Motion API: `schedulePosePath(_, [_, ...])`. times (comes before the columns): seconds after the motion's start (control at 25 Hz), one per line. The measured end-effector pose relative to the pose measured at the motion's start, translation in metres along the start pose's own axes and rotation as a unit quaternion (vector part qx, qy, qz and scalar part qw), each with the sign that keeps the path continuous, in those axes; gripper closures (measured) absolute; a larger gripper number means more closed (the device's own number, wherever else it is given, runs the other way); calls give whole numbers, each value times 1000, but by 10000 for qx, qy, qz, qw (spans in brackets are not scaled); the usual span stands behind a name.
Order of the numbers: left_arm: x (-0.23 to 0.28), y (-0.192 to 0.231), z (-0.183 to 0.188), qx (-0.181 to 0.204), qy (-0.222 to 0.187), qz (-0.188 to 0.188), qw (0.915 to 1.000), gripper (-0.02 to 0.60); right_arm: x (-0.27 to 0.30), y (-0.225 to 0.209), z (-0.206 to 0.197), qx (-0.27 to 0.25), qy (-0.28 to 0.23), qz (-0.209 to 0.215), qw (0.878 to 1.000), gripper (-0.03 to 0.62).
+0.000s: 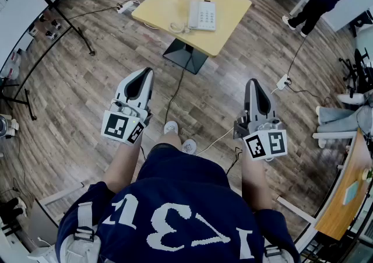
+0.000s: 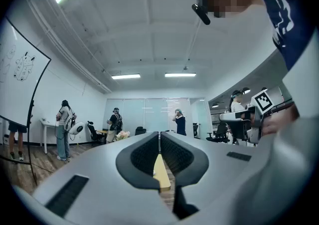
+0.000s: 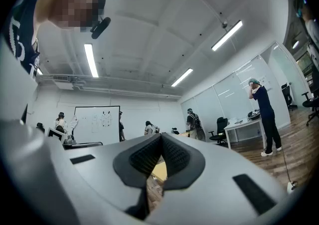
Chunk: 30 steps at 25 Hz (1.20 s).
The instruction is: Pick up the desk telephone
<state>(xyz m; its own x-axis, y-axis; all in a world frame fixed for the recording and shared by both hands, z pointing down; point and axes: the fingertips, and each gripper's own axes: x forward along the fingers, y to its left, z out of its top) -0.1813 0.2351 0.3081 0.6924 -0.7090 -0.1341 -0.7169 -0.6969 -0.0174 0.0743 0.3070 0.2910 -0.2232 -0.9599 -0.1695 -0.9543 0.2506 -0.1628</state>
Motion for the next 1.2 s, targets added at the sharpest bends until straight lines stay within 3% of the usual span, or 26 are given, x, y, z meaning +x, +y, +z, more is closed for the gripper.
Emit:
schedulePosePath(0.64, [38,44,-6,82,164,373,9991,560,57,-15,-17,313,88,16,9995,566])
schedulePosePath(0.84, [73,69,-11,-47,115,480,9988,560,91,-30,-13,209,15,150,9997,566])
schedulePosePath(1.2, [169,134,-12,-28,-36,492,9988,560,190,-83,-10,125,-9,32,9999,566])
